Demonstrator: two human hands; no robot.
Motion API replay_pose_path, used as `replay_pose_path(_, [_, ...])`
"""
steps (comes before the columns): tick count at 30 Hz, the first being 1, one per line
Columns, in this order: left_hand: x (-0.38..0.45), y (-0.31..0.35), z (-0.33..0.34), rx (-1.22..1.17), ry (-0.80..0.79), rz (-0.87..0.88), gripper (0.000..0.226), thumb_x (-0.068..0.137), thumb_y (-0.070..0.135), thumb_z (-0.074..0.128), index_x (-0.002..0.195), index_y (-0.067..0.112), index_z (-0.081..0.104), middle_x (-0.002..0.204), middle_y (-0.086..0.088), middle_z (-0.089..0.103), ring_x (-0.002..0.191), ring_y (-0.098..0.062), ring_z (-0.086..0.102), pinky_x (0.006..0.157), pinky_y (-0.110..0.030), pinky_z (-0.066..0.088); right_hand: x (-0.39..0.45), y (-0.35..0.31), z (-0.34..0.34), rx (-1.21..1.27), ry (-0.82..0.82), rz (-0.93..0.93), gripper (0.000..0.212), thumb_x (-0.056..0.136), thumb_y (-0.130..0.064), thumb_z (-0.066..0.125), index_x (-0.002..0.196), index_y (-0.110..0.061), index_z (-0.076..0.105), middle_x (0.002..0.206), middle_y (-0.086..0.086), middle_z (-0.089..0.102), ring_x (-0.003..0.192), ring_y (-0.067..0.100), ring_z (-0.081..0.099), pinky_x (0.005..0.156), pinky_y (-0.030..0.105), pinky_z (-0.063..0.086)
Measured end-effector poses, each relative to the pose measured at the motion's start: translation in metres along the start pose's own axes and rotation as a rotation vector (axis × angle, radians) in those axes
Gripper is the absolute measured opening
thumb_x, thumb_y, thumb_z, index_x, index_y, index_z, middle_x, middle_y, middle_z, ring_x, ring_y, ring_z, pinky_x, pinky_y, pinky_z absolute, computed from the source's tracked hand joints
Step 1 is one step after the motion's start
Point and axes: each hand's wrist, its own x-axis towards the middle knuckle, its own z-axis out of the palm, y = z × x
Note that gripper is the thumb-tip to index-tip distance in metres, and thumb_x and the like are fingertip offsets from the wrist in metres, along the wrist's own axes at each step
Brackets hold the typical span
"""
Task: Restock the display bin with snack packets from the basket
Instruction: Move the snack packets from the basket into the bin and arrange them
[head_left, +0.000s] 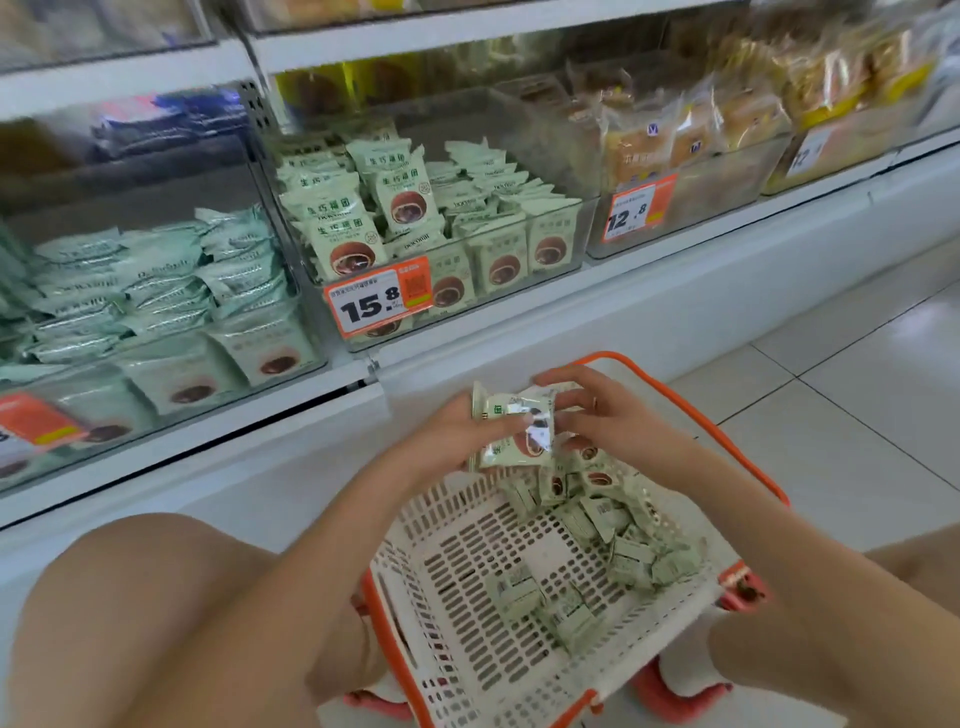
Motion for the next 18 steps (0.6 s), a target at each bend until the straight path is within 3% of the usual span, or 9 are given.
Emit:
replay_pose_path(5, [-0.011, 0.068, -0.041, 0.563, 0.063, 0.142, 0.024, 0.075, 0.026, 0.08, 0.087, 0.014, 0.064, 0.077, 0.0, 0.069, 0.059, -0.002, 0.061, 0.051, -0.017, 0.046, 0.019, -0.056, -0.011, -0.09, -0.193, 0.003, 0.027, 0.094, -0.007, 0.048, 0.108, -0.024, 0.064, 0.107, 0.004, 0.067, 0.096, 0.016, 0.068, 0.086, 0.038, 0.056])
replay_pose_path(7, [-0.008, 0.079, -0.051, 0.794, 0.105, 0.189, 0.037, 0.069, 0.034, 0.083, 0.087, 0.011, 0.061, 0.076, 0.002, 0.062, 0.063, -0.007, 0.056, 0.052, -0.021, 0.039, 0.03, -0.071, -0.007, -0.148, -0.223, -0.057, 0.019, 0.093, -0.016, 0.055, 0.105, -0.028, 0.063, 0.11, -0.005, 0.064, 0.101, 0.009, 0.064, 0.081, 0.027, 0.055])
replay_pose_path(9, [0.0, 0.083, -0.056, 0.918, 0.171, 0.236, 0.051, 0.065, 0.041, 0.084, 0.095, 0.013, 0.053, 0.086, 0.007, 0.055, 0.077, -0.012, 0.051, 0.06, -0.024, 0.037, 0.048, -0.082, -0.001, -0.229, -0.169, -0.181, 0.017, 0.085, -0.022, 0.068, 0.101, -0.026, 0.061, 0.103, -0.012, 0.061, 0.095, 0.003, 0.061, 0.069, 0.015, 0.05])
replay_pose_path(12, [0.007, 0.091, -0.056, 0.96, 0.322, 0.341, 0.06, 0.065, 0.045, 0.082, 0.109, 0.019, 0.052, 0.103, 0.004, 0.061, 0.094, -0.018, 0.058, 0.077, -0.038, 0.049, 0.078, -0.098, 0.004, -0.364, -0.054, -0.352, 0.025, 0.076, -0.017, 0.078, 0.095, -0.018, 0.063, 0.095, -0.001, 0.064, 0.086, 0.01, 0.06, 0.069, 0.021, 0.047])
replay_pose_path(14, [0.003, 0.102, -0.062, 0.849, 0.533, 0.406, 0.052, 0.069, 0.044, 0.08, 0.104, 0.025, 0.047, 0.094, 0.003, 0.064, 0.083, -0.019, 0.062, 0.071, -0.041, 0.052, 0.096, -0.112, 0.002, -0.346, 0.019, -0.394, 0.021, 0.075, -0.012, 0.078, 0.087, -0.02, 0.063, 0.087, 0.003, 0.066, 0.075, 0.012, 0.06, 0.066, 0.032, 0.048])
replay_pose_path(16, [-0.004, 0.11, -0.075, 0.755, 0.745, 0.45, 0.046, 0.076, 0.045, 0.074, 0.103, 0.026, 0.042, 0.09, 0.006, 0.063, 0.076, -0.017, 0.062, 0.066, -0.039, 0.053, 0.112, -0.131, -0.007, -0.232, 0.142, -0.418, 0.018, 0.077, -0.008, 0.075, 0.087, -0.018, 0.063, 0.087, 0.0, 0.066, 0.066, 0.006, 0.059, 0.055, 0.025, 0.048])
replay_pose_path(18, [-0.008, 0.11, -0.09, 0.841, 0.893, 0.409, 0.038, 0.083, 0.044, 0.067, 0.103, 0.024, 0.042, 0.091, 0.005, 0.061, 0.079, -0.019, 0.061, 0.064, -0.038, 0.053, 0.134, -0.149, -0.015, -0.118, 0.261, -0.448, 0.018, 0.08, -0.006, 0.072, 0.091, -0.016, 0.062, 0.092, 0.0, 0.066, 0.068, 0.004, 0.062, 0.051, 0.015, 0.048])
